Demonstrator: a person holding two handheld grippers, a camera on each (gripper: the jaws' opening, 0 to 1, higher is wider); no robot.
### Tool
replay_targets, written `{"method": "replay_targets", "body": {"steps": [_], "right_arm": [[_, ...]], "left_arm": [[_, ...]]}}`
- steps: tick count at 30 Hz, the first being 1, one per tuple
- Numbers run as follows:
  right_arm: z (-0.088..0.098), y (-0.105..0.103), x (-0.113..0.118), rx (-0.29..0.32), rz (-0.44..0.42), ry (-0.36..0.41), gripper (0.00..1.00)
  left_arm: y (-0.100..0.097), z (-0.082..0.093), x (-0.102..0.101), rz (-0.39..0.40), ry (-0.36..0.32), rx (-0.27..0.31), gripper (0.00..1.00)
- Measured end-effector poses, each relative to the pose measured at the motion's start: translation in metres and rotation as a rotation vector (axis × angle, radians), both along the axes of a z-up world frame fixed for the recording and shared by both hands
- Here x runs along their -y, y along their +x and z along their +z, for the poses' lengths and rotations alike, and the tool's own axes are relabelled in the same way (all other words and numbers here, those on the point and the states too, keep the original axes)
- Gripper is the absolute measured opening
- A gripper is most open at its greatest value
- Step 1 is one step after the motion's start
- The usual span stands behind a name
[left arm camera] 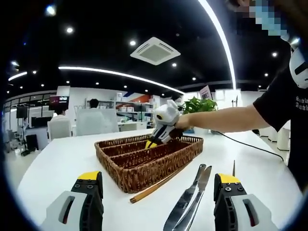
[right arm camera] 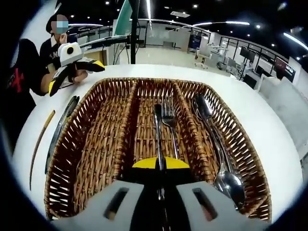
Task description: Arrange the knives, forks, and spoons in their matching storage slots by inserting each utensil handle-first until every utensil is classified and aligned in the correct compartment
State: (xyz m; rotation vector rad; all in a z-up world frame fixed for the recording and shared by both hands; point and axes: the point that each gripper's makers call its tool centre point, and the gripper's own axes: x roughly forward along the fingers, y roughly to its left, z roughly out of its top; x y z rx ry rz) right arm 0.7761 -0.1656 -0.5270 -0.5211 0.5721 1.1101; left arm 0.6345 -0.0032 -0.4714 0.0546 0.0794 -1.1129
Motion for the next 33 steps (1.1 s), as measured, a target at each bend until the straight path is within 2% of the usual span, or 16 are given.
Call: {"method": "replay_targets", "body": {"steps": [5,8,11,13,14,15,18,20,21,25,26,27,29,33], "right_arm": [[-0.001,0.0,-0.001,-0.003,0.002,-0.02,0.01],[0.0,0.001,0.001,-0.008,-0.013,0.004,0.02],[0.005,0.001,-0.001,0.043,0.005,0.037,0.05],[0.012,0.005,0.003,0.082,-0.026,0.044,0.18],[0.015,0.007,0.003,0.087,-0.037,0.053,0.2],[0.02,0.003,0.001,0.067,-0.033,0.082,0.23],[0.031,0.003,0.004,0.074,-0.045,0.092,0.28],[0.045,0.001,0.0,0.068,-0.068,0.17,0.35],[0.051,0.002,0.001,0.074,-0.091,0.19,0.41],[0.073,0.004,0.0,0.072,-0.171,0.312,0.95],[0.077,0.003,-0.001,0.082,-0.187,0.335,1.0],[0.076,0.0,0.005,0.083,-0.197,0.315,0.99],[0.078,0.004,0.011,0.084,-0.216,0.324,1.0],[0.075,0.0,0.02,0.122,-0.26,0.305,1.0]], "left_arm": [[0.0,-0.001,0.001,0.0,0.003,-0.002,1.0],[0.0,-0.002,0.001,0.001,0.005,-0.002,1.0],[0.001,-0.002,0.0,0.003,0.005,-0.004,1.0],[0.001,-0.001,-0.001,0.005,0.002,-0.004,1.0],[0.0,0.0,-0.001,0.004,-0.003,-0.004,1.0],[0.0,0.002,-0.001,0.003,-0.011,-0.004,1.0],[0.0,0.002,-0.001,0.002,-0.013,-0.003,1.0],[-0.001,0.001,-0.001,0.001,-0.009,-0.003,1.0],[-0.002,0.001,-0.001,0.001,-0.009,-0.002,1.0],[-0.002,0.001,-0.002,0.004,-0.014,-0.001,1.0],[-0.002,0.001,-0.002,0.004,-0.013,-0.001,1.0],[-0.002,0.001,-0.002,0.005,-0.012,0.0,1.0],[-0.003,0.0,-0.002,0.004,-0.012,-0.001,1.0],[-0.005,-0.001,-0.001,0.0,-0.006,0.001,1.0]]}}
